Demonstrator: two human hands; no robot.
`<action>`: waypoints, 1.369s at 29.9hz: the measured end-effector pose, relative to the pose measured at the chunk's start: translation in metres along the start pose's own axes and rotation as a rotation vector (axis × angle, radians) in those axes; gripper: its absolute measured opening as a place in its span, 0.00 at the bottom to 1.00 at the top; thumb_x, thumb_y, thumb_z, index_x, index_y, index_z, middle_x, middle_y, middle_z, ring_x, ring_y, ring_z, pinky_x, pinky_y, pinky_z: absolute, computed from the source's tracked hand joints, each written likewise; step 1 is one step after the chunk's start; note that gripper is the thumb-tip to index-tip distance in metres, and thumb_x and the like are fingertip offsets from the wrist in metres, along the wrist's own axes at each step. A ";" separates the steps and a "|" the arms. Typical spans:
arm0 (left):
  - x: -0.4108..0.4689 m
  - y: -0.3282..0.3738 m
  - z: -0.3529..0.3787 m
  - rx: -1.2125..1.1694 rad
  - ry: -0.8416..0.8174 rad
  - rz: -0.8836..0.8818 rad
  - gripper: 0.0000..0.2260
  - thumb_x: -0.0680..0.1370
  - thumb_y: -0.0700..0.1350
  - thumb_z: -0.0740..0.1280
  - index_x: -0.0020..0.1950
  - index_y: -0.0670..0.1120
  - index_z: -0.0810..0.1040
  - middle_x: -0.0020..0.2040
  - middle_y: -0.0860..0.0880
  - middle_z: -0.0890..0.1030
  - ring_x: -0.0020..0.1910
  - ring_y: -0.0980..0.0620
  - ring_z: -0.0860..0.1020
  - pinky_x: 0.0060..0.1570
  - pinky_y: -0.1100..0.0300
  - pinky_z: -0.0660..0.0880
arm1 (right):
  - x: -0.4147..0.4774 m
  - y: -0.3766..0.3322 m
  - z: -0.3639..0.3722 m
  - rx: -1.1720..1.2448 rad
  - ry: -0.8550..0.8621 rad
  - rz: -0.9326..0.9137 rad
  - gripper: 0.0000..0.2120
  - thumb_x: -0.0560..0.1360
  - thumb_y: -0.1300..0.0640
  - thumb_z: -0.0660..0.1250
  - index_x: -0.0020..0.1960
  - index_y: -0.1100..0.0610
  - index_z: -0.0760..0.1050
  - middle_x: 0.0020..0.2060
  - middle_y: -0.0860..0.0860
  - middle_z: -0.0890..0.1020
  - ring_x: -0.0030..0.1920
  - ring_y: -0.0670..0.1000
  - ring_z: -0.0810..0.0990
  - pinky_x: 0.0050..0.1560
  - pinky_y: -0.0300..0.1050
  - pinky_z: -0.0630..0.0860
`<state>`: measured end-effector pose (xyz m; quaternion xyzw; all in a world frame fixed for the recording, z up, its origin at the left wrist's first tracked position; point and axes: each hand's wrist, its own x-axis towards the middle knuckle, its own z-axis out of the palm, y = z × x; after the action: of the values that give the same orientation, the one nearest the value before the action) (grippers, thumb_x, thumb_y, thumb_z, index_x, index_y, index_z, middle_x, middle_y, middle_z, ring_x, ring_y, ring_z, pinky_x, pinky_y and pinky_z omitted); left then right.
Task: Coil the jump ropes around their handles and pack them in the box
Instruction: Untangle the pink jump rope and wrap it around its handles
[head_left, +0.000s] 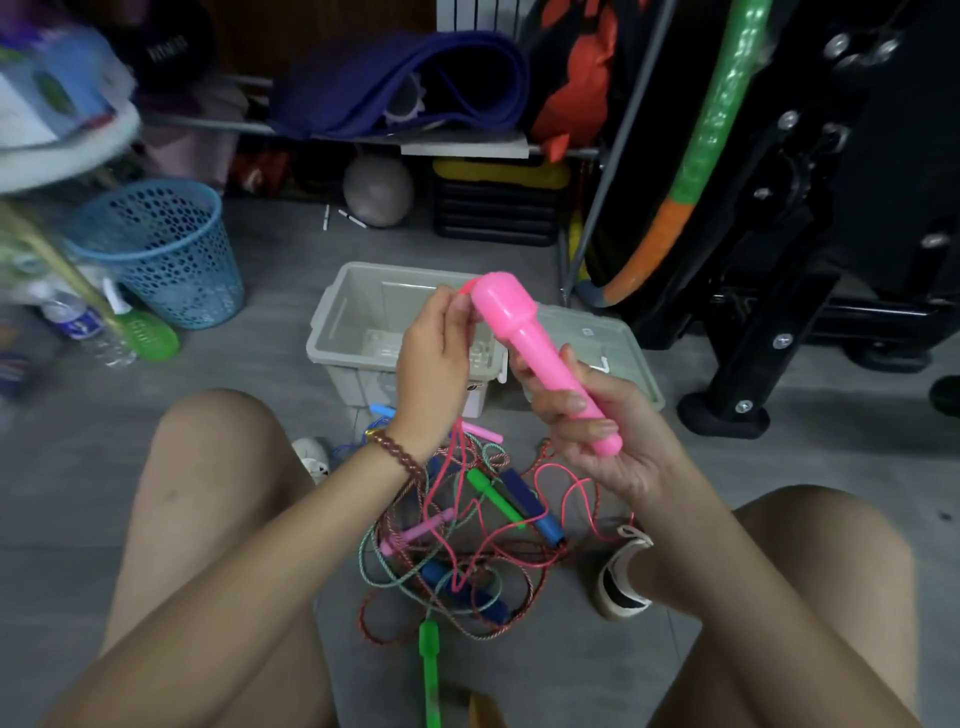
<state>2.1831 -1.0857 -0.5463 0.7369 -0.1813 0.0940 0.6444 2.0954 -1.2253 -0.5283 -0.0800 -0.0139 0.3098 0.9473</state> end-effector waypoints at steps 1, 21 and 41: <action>0.002 -0.002 -0.001 0.033 -0.015 0.002 0.13 0.80 0.53 0.53 0.39 0.51 0.69 0.28 0.59 0.72 0.28 0.60 0.67 0.33 0.56 0.64 | 0.000 -0.002 0.000 0.004 0.002 0.015 0.16 0.80 0.62 0.60 0.63 0.59 0.57 0.37 0.65 0.76 0.32 0.57 0.78 0.28 0.46 0.78; 0.038 0.019 -0.044 0.036 -0.235 0.160 0.10 0.79 0.32 0.58 0.49 0.41 0.78 0.38 0.60 0.79 0.37 0.71 0.74 0.39 0.77 0.66 | -0.009 0.002 0.029 -1.026 0.412 -0.292 0.34 0.62 0.70 0.69 0.64 0.48 0.73 0.43 0.53 0.80 0.27 0.48 0.73 0.20 0.35 0.66; 0.002 0.031 -0.021 -0.379 -0.326 -0.196 0.11 0.71 0.45 0.68 0.53 0.50 0.75 0.39 0.55 0.77 0.31 0.64 0.72 0.27 0.71 0.66 | -0.002 0.013 0.018 -1.415 0.402 -0.542 0.22 0.67 0.64 0.72 0.53 0.46 0.69 0.46 0.46 0.81 0.32 0.48 0.77 0.30 0.45 0.74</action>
<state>2.1751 -1.0683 -0.5134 0.6225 -0.2250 -0.1243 0.7391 2.0847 -1.2140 -0.5121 -0.7131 -0.0553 -0.0351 0.6980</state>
